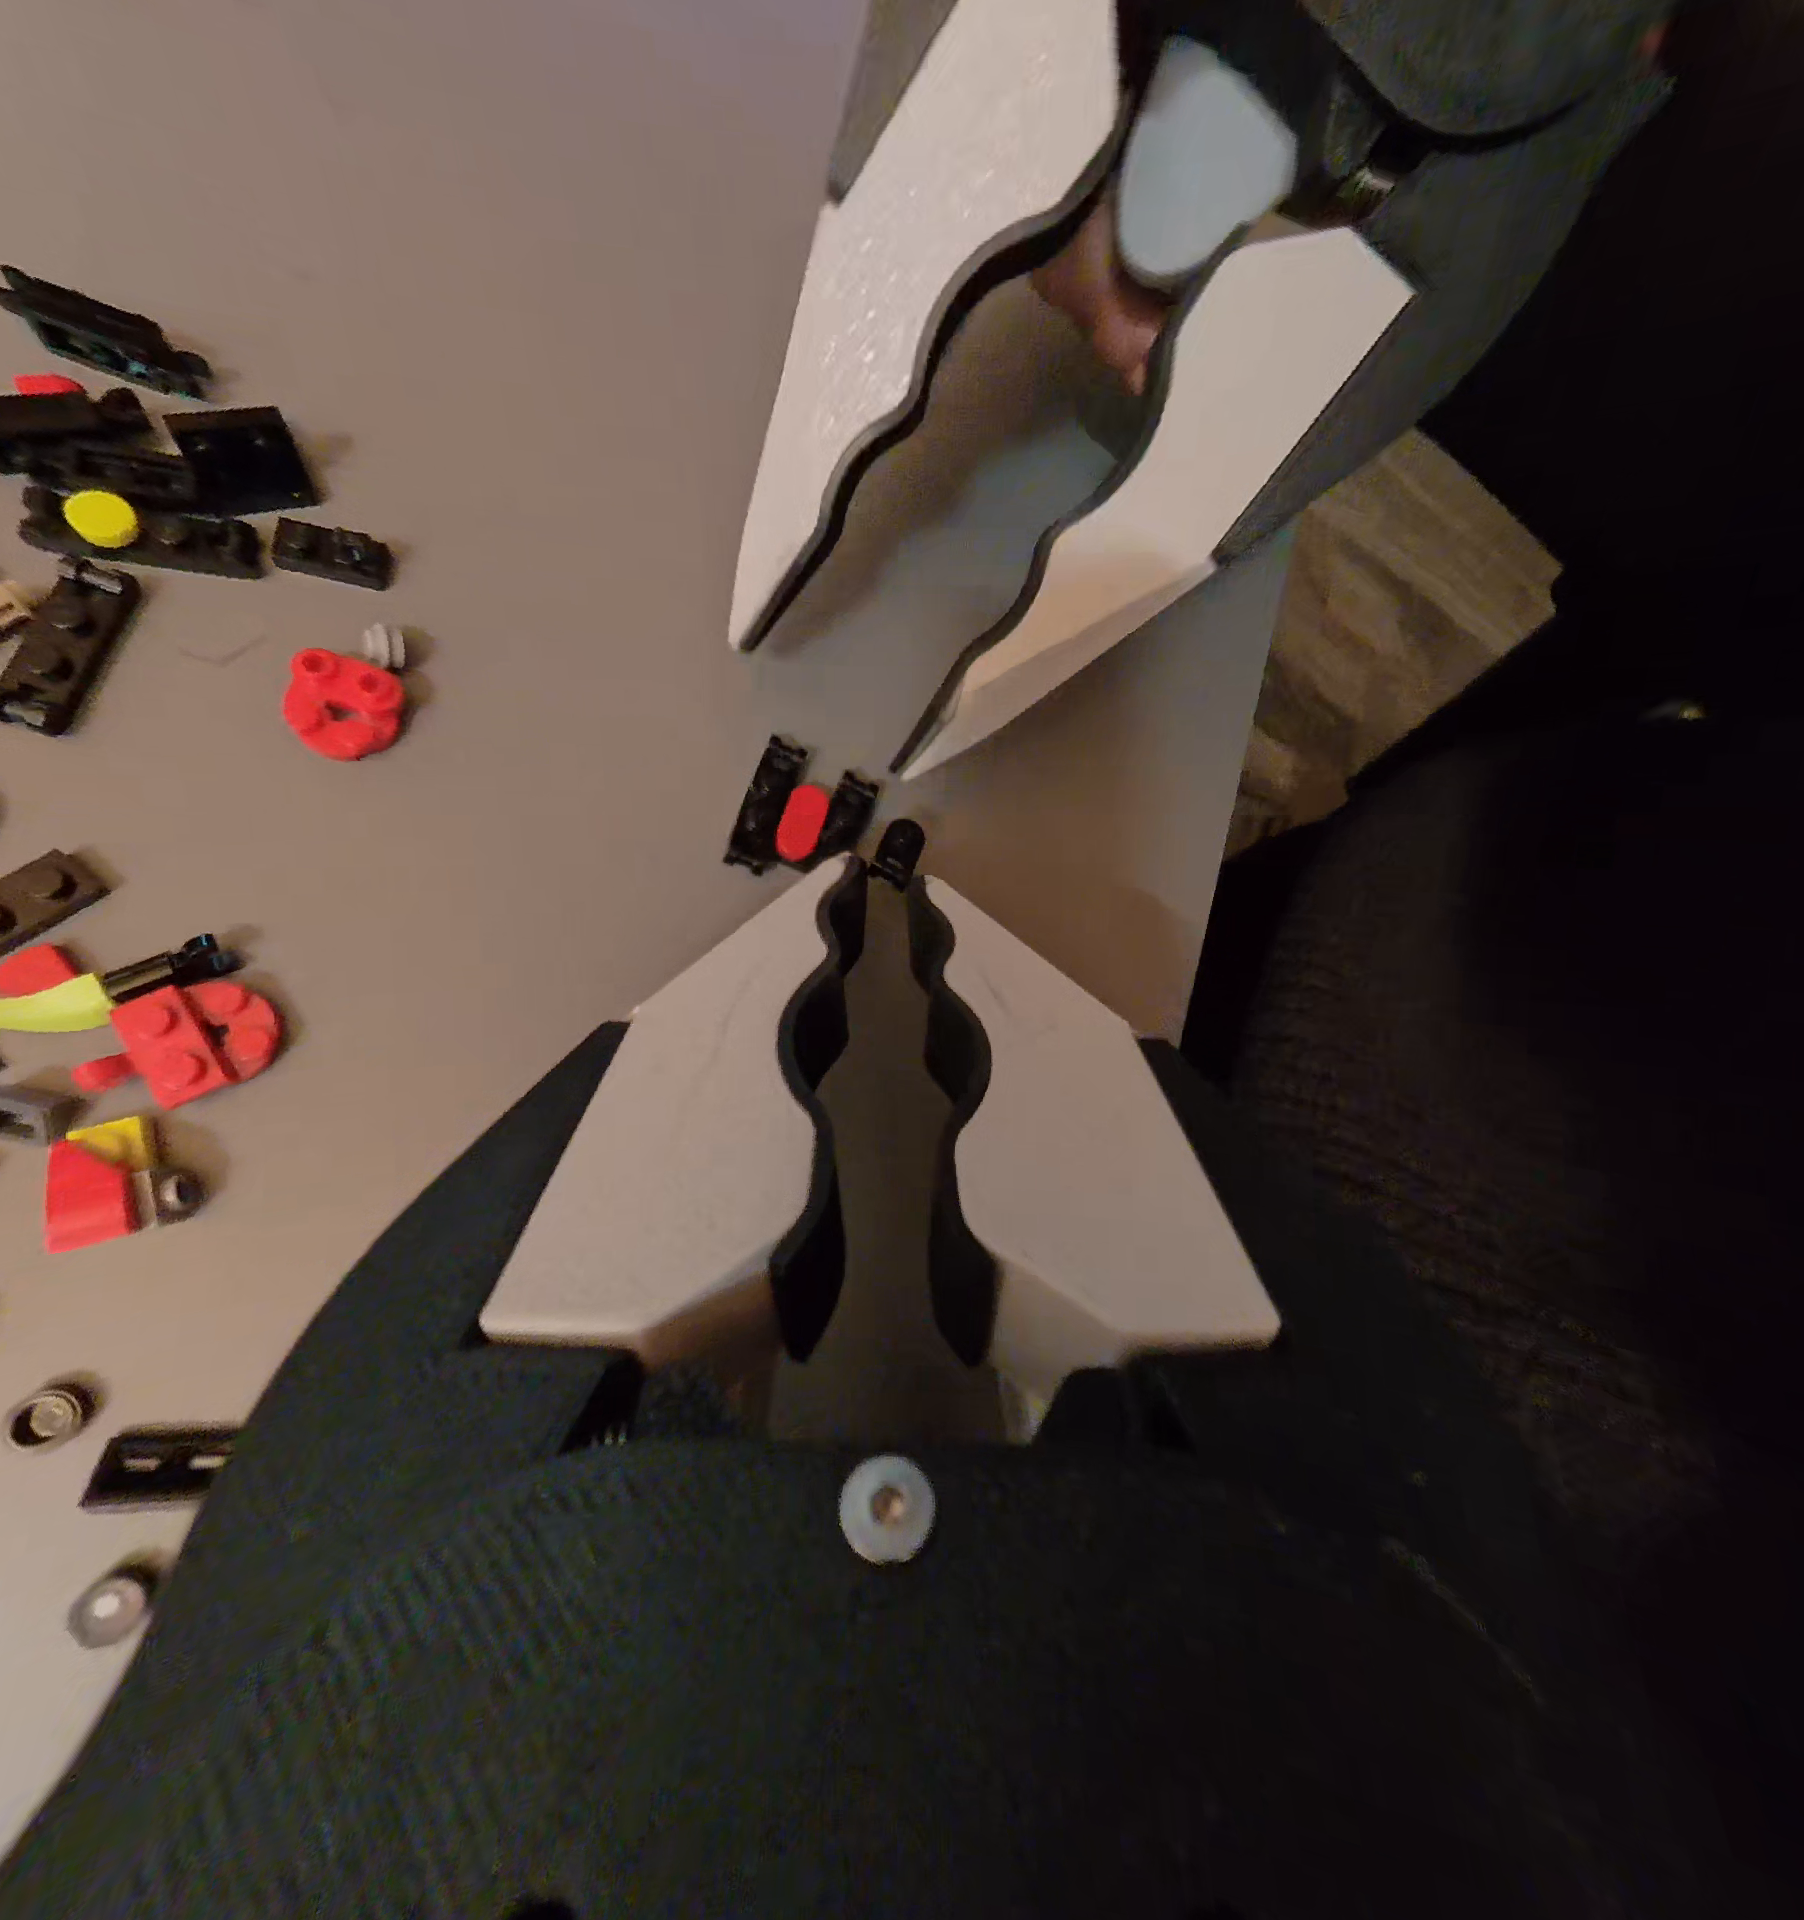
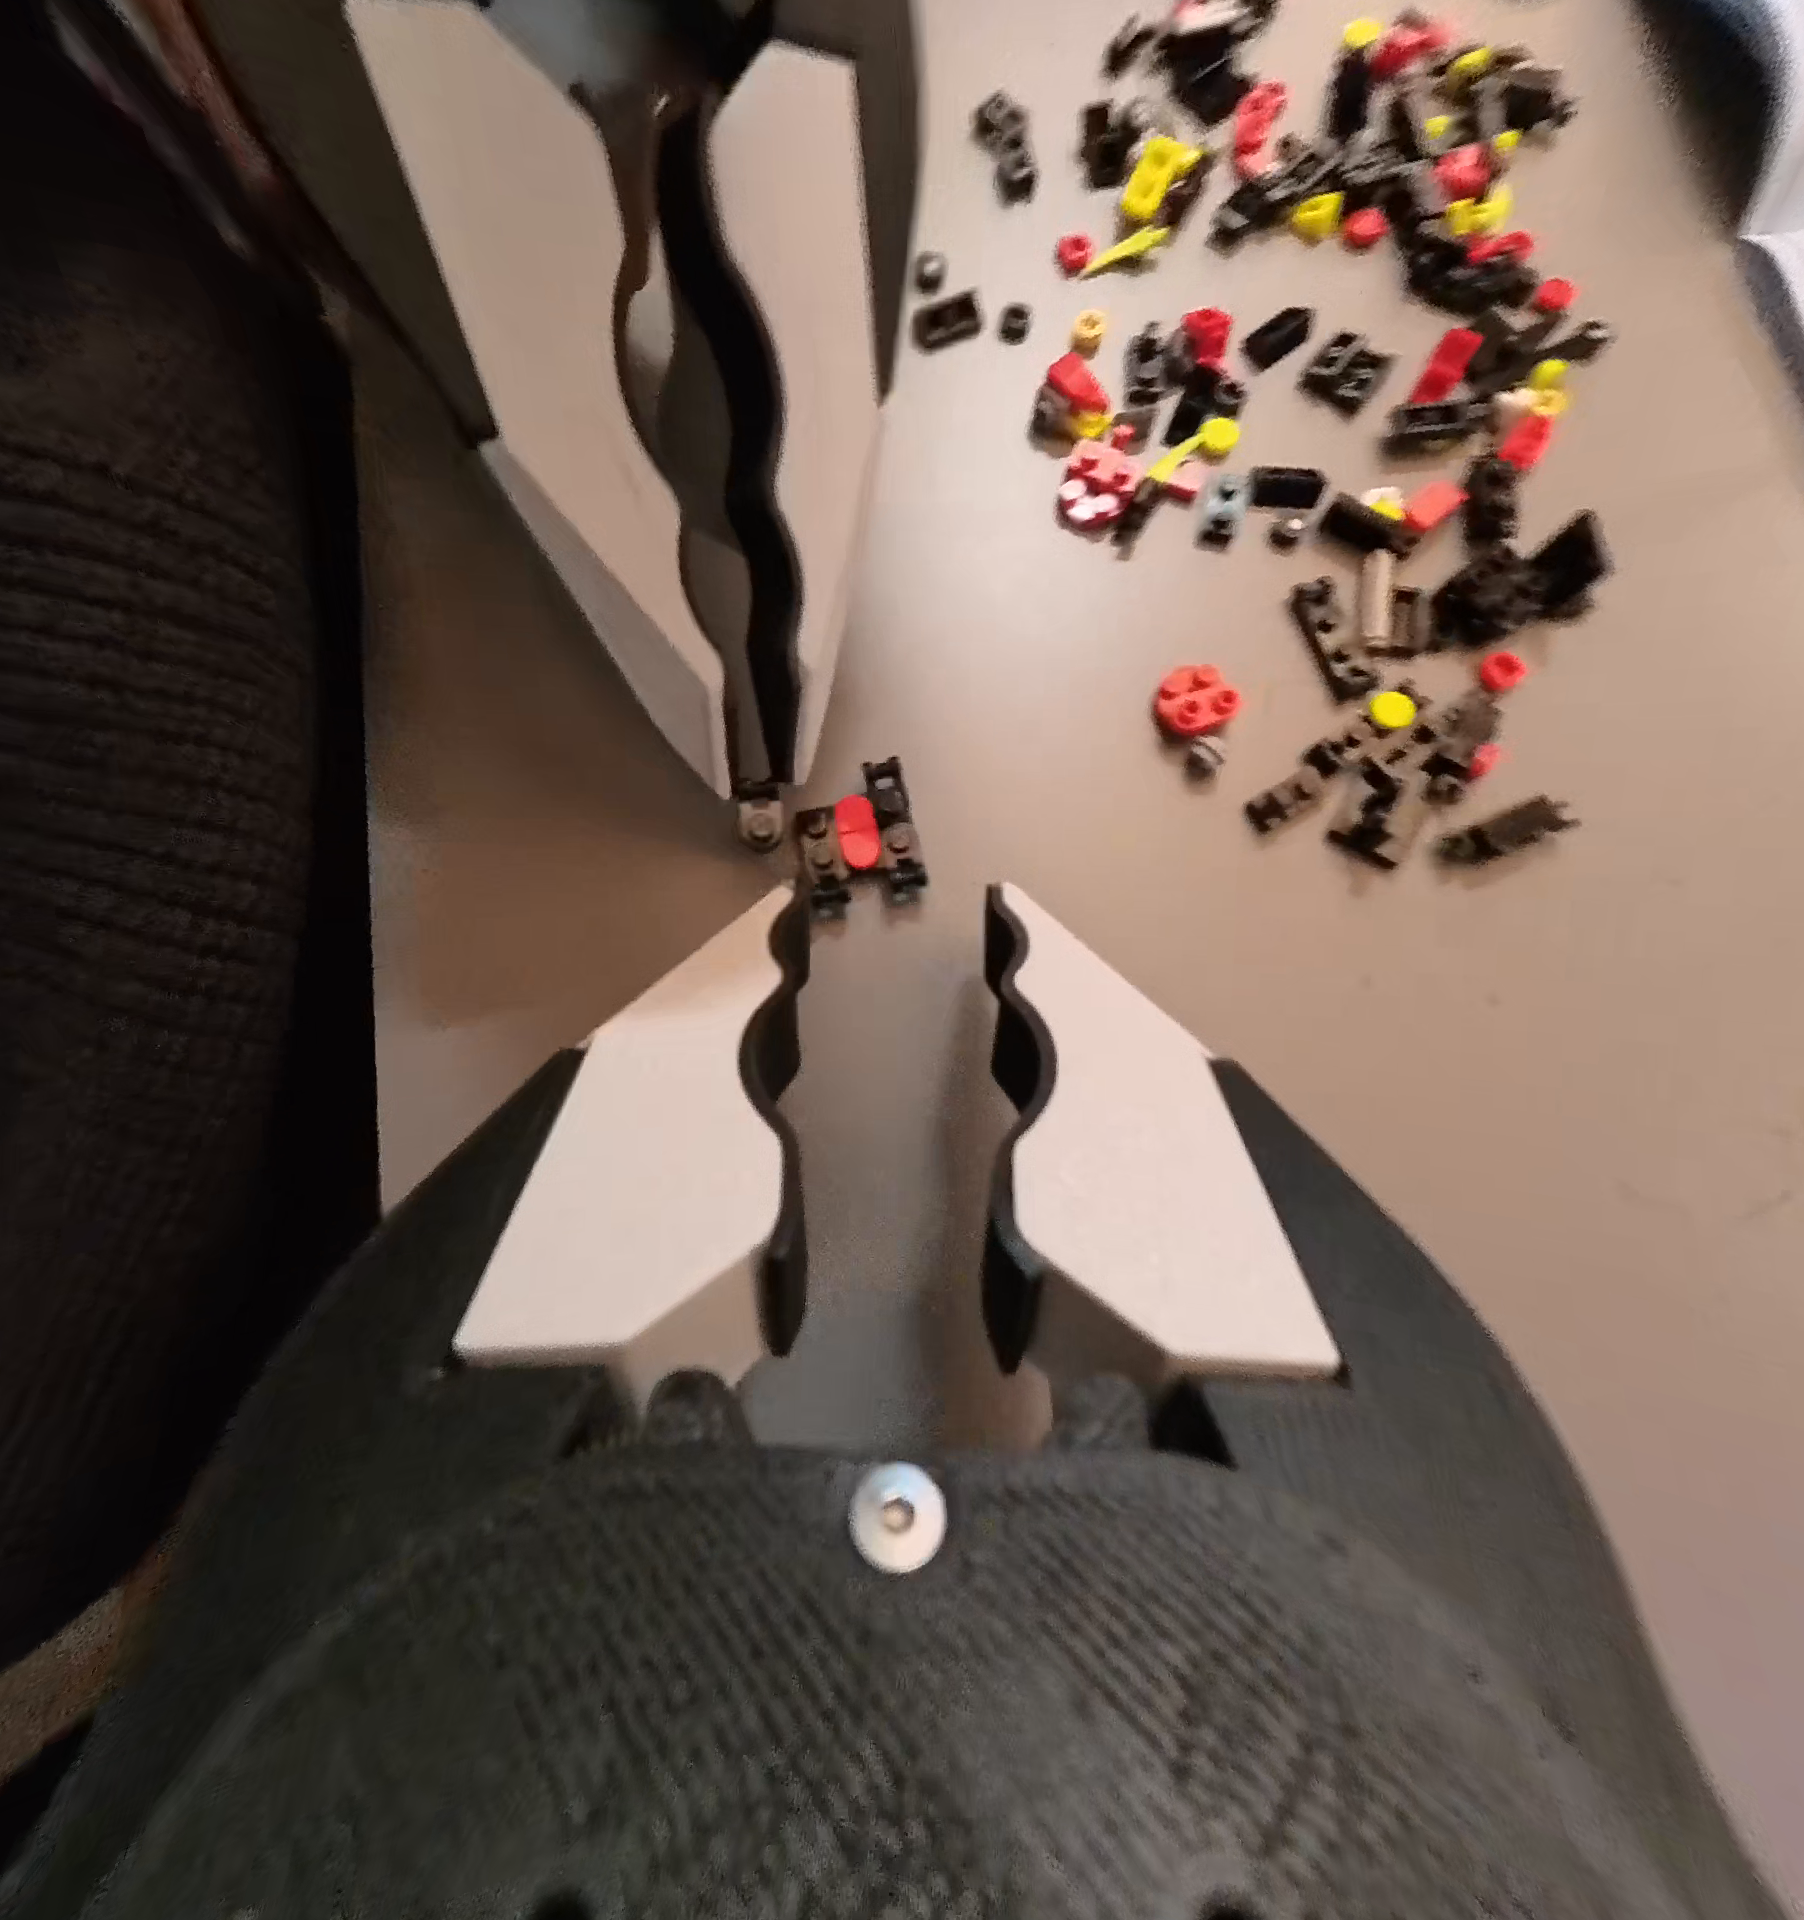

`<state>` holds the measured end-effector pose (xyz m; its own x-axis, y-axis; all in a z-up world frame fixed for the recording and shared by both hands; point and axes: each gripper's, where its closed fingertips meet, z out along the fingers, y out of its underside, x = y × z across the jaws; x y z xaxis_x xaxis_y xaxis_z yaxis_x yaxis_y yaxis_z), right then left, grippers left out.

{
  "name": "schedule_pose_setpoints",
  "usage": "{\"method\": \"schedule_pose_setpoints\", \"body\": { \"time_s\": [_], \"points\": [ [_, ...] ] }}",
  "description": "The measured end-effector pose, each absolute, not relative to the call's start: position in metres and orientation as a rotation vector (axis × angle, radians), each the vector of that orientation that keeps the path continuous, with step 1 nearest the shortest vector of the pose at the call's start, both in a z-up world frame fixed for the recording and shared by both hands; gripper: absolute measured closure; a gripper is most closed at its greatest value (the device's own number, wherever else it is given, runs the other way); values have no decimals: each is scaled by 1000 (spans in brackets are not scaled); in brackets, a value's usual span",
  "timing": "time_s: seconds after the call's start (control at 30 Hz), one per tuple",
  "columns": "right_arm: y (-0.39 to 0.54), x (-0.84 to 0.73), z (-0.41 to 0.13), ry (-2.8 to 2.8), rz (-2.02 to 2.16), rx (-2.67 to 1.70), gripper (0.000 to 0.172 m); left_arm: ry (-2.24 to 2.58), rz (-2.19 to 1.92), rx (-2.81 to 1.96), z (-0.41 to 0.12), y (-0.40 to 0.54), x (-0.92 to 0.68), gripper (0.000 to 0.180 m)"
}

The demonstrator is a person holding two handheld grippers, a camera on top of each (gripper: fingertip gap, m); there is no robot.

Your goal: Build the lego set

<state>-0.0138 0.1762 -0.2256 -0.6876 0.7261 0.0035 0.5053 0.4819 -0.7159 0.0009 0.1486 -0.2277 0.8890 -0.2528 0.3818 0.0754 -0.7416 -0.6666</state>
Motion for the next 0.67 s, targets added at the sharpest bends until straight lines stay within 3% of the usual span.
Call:
{"method": "schedule_pose_setpoints", "body": {
  "time_s": [0.17, 0.47, 0.6, 0.67],
  "points": [
    [175, -14, -201, -2258, 1158, -1096, 146, 107, -477, -2372, -234, 150, -11, 175],
    [162, -15, -220, -2363, 1087, -1065, 154, 88, -535, -2374, -237, 150, -11, 175],
    [158, -16, -222, -2380, 1039, -1047, 172, 100, -531, -2377, -237, 150, -10, 174],
    [157, -16, -224, -2391, 1025, -1045, 172, 102, -538, -2377, -237, 149, -9, 174]
  ]
}}
